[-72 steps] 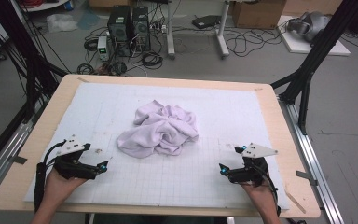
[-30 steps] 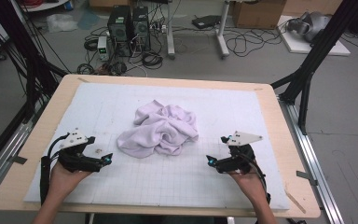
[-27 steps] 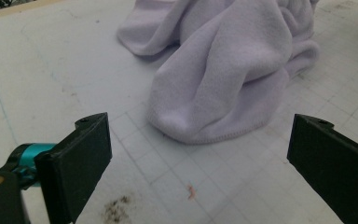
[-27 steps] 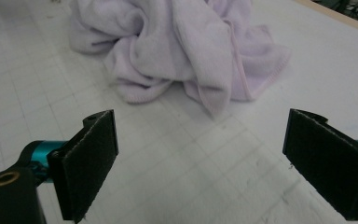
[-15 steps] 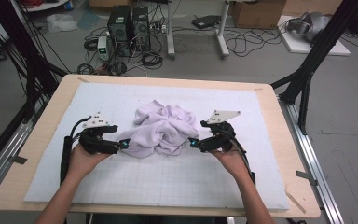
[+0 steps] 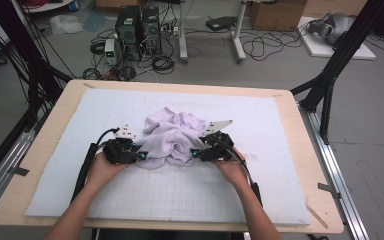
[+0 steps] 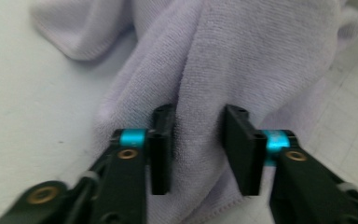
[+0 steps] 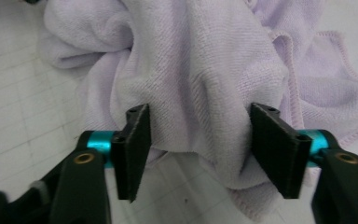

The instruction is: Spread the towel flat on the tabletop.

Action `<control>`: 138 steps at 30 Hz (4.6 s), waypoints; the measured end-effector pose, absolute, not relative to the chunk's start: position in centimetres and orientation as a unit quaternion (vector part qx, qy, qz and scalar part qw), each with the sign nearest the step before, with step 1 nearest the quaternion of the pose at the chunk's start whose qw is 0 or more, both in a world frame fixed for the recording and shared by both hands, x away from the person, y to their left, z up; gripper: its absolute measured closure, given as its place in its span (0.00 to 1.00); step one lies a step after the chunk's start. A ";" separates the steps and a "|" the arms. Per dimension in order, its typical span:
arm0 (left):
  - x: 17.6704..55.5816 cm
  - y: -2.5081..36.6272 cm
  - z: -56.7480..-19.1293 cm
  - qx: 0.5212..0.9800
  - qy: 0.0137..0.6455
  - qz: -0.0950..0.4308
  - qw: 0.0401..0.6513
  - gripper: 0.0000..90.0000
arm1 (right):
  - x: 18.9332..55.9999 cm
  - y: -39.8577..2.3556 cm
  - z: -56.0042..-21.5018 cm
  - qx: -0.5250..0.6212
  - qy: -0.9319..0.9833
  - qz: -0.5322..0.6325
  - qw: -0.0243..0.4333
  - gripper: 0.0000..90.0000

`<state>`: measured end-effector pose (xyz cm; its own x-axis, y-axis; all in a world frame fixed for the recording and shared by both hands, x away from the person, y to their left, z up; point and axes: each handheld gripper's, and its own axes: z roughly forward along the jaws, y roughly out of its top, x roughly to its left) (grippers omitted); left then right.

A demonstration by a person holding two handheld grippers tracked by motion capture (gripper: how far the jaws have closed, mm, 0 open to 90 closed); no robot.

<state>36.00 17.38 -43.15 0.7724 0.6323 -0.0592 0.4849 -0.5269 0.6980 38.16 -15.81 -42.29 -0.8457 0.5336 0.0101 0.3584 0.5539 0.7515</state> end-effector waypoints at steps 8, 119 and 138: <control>35.0 18.2 -41.7 0.864 0.308 0.092 0.388 0.95 | 37.7 -16.7 -41.6 0.246 0.876 0.404 0.098 0.84; 25.4 19.8 -41.0 0.887 0.230 0.071 0.395 0.91 | 25.4 -19.8 -42.0 0.158 0.904 0.397 0.013 0.87; 29.4 18.8 -43.3 0.890 0.258 0.070 0.369 0.69 | 29.6 -19.9 -43.4 0.214 0.903 0.370 0.047 0.57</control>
